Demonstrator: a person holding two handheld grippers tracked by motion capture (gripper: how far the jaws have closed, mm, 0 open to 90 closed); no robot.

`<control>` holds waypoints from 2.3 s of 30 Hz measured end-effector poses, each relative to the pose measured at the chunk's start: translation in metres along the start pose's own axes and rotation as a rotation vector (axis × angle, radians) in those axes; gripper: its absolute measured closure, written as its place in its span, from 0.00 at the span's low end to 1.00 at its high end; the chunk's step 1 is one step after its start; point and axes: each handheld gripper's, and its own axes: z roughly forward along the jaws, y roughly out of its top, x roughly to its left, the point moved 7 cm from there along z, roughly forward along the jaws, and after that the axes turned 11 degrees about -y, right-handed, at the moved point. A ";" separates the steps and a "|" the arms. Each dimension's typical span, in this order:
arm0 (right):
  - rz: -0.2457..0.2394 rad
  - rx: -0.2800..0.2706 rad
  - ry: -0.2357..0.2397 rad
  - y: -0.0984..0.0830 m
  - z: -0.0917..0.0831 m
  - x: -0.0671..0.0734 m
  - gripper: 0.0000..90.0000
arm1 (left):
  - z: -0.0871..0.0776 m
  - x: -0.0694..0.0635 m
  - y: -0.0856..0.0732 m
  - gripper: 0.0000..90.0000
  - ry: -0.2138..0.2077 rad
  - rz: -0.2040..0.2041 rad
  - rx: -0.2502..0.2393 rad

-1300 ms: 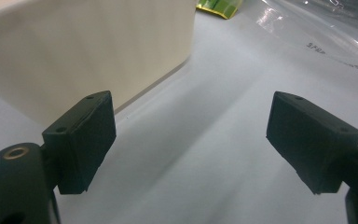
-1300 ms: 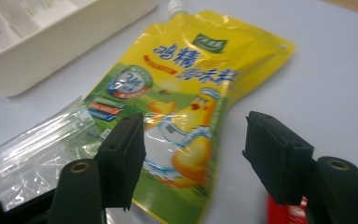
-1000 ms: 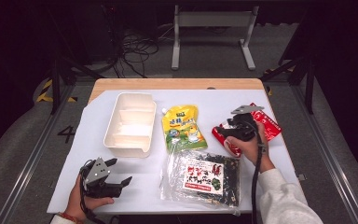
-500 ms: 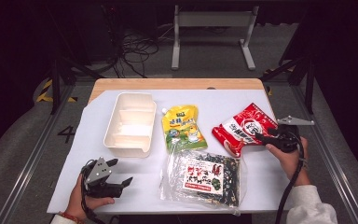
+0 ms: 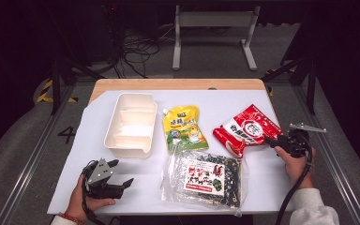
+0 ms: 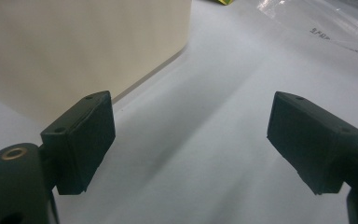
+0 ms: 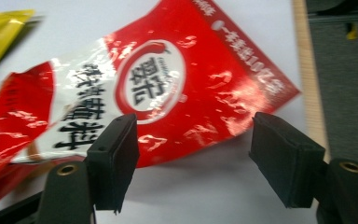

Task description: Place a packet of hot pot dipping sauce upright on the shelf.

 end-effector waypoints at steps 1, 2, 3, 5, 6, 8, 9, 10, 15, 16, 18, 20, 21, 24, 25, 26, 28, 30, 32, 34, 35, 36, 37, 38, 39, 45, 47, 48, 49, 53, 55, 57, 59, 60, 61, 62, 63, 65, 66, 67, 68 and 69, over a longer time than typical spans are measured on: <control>0.002 -0.007 -0.013 0.001 -0.002 -0.002 0.35 | 0.000 0.000 0.000 0.17 -0.004 -0.002 0.000; 0.026 -0.013 0.000 0.002 -0.003 -0.003 0.34 | 0.000 0.000 0.000 0.17 -0.005 -0.003 -0.002; 0.038 -0.011 0.025 0.001 -0.003 -0.003 0.33 | 0.001 0.000 -0.001 0.17 -0.007 -0.004 -0.001; 0.051 0.026 0.055 -0.004 0.002 -0.001 0.32 | 0.001 0.000 -0.001 0.17 -0.006 -0.002 0.003; 0.043 0.031 0.069 -0.006 0.005 0.001 0.32 | 0.001 0.000 0.000 0.17 -0.007 0.001 0.004; 0.041 0.033 0.132 -0.008 0.009 0.010 0.32 | 0.002 -0.001 0.000 0.17 -0.011 0.008 0.006; 0.041 0.036 0.162 -0.008 0.010 0.015 0.32 | 0.002 -0.002 0.000 0.17 -0.013 0.008 0.006; 0.036 0.036 0.190 -0.008 0.011 0.020 0.32 | 0.002 -0.002 0.000 0.17 -0.013 0.008 0.007; 0.046 0.026 0.308 -0.006 0.018 0.041 0.34 | 0.004 -0.002 0.000 0.17 -0.020 0.010 0.013; 0.048 0.028 0.313 -0.005 0.020 0.043 0.41 | 0.004 -0.002 0.000 0.17 -0.022 0.011 0.014; 0.048 0.021 0.307 -0.002 0.023 0.047 0.58 | 0.005 -0.003 0.000 0.17 -0.021 0.013 0.016; 0.034 0.014 0.291 -0.001 0.023 0.049 0.74 | 0.005 -0.003 0.000 0.18 -0.024 0.012 0.014; 0.026 0.017 0.295 -0.001 0.024 0.050 0.80 | 0.005 -0.003 0.000 0.18 -0.024 0.012 0.014; -0.007 0.012 0.282 -0.001 0.024 0.053 0.98 | 0.005 -0.002 0.001 0.18 -0.031 0.004 0.011; -0.020 -0.027 0.285 0.003 0.020 0.054 1.00 | 0.004 -0.002 0.001 0.18 -0.031 0.002 0.006; -0.020 -0.027 0.285 0.003 0.020 0.054 1.00 | 0.003 -0.002 0.003 0.18 -0.032 0.003 0.001; -0.033 -0.096 0.295 0.013 0.009 0.059 1.00 | -0.001 -0.001 0.007 0.18 -0.033 -0.006 -0.022; -0.078 -0.188 0.271 0.027 -0.008 0.066 1.00 | -0.006 -0.001 0.012 0.18 -0.042 -0.017 -0.052; -0.101 -0.266 0.275 0.042 -0.023 0.072 1.00 | -0.009 -0.003 0.018 0.18 -0.066 -0.016 -0.074; -0.112 -0.315 0.281 0.051 -0.034 0.078 1.00 | -0.009 -0.007 0.022 0.17 -0.088 -0.002 -0.076; -0.119 -0.327 0.284 0.054 -0.037 0.080 1.00 | -0.009 -0.008 0.024 0.17 -0.099 0.000 -0.079; -0.124 -0.328 0.278 0.054 -0.037 0.081 1.00 | -0.008 -0.009 0.024 0.16 -0.103 0.003 -0.079; -0.128 -0.331 0.282 0.054 -0.038 0.081 1.00 | -0.008 -0.011 0.025 0.16 -0.106 0.014 -0.074; -0.125 -0.332 0.287 0.054 -0.039 0.082 1.00 | -0.007 -0.012 0.025 0.16 -0.105 0.014 -0.069; -0.130 -0.332 0.289 0.054 -0.039 0.082 1.00 | -0.006 -0.013 0.025 0.16 -0.108 0.021 -0.064; -0.152 -0.371 0.321 0.058 -0.053 0.090 1.00 | -0.004 -0.018 0.033 0.17 -0.114 0.037 -0.069; -0.156 -0.386 0.346 0.059 -0.060 0.095 1.00 | -0.003 -0.021 0.037 0.17 -0.118 0.042 -0.077; -0.158 -0.392 0.353 0.060 -0.062 0.097 1.00 | -0.002 -0.022 0.040 0.17 -0.122 0.048 -0.078; -0.166 -0.400 0.362 0.060 -0.066 0.099 1.00 | -0.001 -0.024 0.043 0.17 -0.128 0.052 -0.084; -0.183 -0.419 0.404 0.061 -0.076 0.108 1.00 | 0.002 -0.027 0.052 0.16 -0.140 0.056 -0.100; -0.203 -0.428 0.437 0.061 -0.084 0.117 1.00 | 0.004 -0.031 0.058 0.16 -0.145 0.068 -0.102; -0.220 -0.431 0.475 0.059 -0.090 0.126 1.00 | 0.007 -0.035 0.065 0.16 -0.158 0.084 -0.106; -0.249 -0.430 0.498 0.057 -0.096 0.136 1.00 | 0.011 -0.041 0.072 0.16 -0.166 0.106 -0.104; -0.259 -0.429 0.513 0.056 -0.098 0.142 1.00 | 0.012 -0.044 0.076 0.16 -0.169 0.118 -0.104; -0.273 -0.430 0.528 0.055 -0.101 0.147 1.00 | 0.014 -0.047 0.079 0.16 -0.177 0.122 -0.109; -0.282 -0.430 0.543 0.053 -0.103 0.151 1.00 | 0.016 -0.049 0.084 0.16 -0.184 0.132 -0.113; -0.295 -0.431 0.560 0.052 -0.106 0.158 1.00 | 0.017 -0.051 0.086 0.16 -0.188 0.136 -0.116; -0.314 -0.431 0.587 0.049 -0.110 0.166 1.00 | 0.020 -0.054 0.093 0.16 -0.201 0.145 -0.126; -0.334 -0.430 0.601 0.047 -0.113 0.173 1.00 | 0.022 -0.055 0.096 0.16 -0.201 0.145 -0.130; -0.349 -0.429 0.618 0.044 -0.116 0.179 1.00 | 0.024 -0.056 0.098 0.16 -0.204 0.148 -0.130; -0.362 -0.425 0.632 0.042 -0.118 0.184 1.00 | 0.026 -0.057 0.100 0.16 -0.209 0.148 -0.133; -0.362 -0.425 0.632 0.042 -0.118 0.184 1.00 | 0.026 -0.057 0.100 0.16 -0.209 0.148 -0.133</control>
